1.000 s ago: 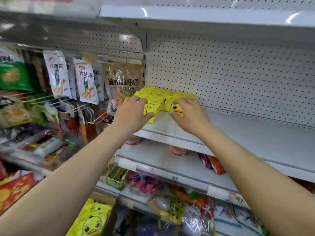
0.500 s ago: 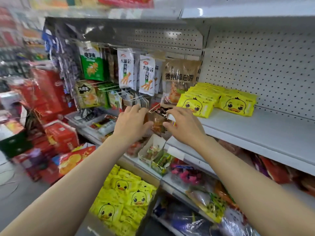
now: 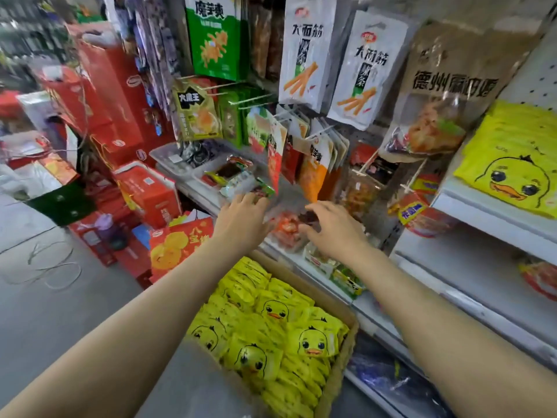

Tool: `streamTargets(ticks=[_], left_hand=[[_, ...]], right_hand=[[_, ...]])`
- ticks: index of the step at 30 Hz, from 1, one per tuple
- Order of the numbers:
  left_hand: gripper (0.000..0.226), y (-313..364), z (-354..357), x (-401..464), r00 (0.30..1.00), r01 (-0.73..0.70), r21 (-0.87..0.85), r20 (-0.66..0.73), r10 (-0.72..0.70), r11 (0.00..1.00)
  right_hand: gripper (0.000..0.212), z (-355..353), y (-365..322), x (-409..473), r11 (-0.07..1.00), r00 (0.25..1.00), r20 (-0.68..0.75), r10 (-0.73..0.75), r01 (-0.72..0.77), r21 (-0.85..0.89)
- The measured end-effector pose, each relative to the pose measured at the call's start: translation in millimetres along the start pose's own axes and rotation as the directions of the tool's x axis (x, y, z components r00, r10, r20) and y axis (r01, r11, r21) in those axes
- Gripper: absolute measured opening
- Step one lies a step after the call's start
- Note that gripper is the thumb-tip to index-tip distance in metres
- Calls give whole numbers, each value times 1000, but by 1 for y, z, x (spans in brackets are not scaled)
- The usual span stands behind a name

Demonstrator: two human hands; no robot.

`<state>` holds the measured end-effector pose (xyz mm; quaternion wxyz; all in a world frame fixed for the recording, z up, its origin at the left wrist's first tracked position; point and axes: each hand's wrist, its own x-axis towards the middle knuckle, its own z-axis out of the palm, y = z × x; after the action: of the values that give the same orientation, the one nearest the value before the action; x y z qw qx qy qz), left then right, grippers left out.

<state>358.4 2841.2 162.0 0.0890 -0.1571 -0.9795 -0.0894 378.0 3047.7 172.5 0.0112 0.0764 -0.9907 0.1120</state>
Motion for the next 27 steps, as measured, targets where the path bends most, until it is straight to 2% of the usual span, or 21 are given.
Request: streamTargets(ticks=[3, 7, 11, 15, 19, 23, 27], left_hand=[[47, -40, 50, 6, 988, 18, -69, 152, -8, 997], [52, -89, 124, 3, 935, 59, -90, 353, -24, 994], [55, -119, 192, -7, 847, 122, -136, 530, -32, 983], [58, -137, 252, -18, 757, 201, -194, 653, -26, 960], [57, -146, 292, -27, 726, 284, -209, 685, -67, 936], [64, -153, 316, -30, 738, 281, -198, 670, -80, 939], [73, -158, 328, -37, 766, 201, -145, 640, -63, 969]], right_hand=[[46, 55, -8, 25, 998, 992, 115, 55, -56, 8], [48, 134, -10, 39, 987, 951, 287, 116, -142, 72], [51, 208, -2, 46, 969, 861, 478, 175, -237, 72], [52, 266, 16, 43, 930, 761, 596, 258, -362, 59], [55, 304, 36, 39, 884, 719, 625, 303, -457, 97], [56, 330, 49, 39, 883, 745, 589, 315, -458, 108], [55, 347, 52, 37, 920, 781, 550, 297, -389, 56]])
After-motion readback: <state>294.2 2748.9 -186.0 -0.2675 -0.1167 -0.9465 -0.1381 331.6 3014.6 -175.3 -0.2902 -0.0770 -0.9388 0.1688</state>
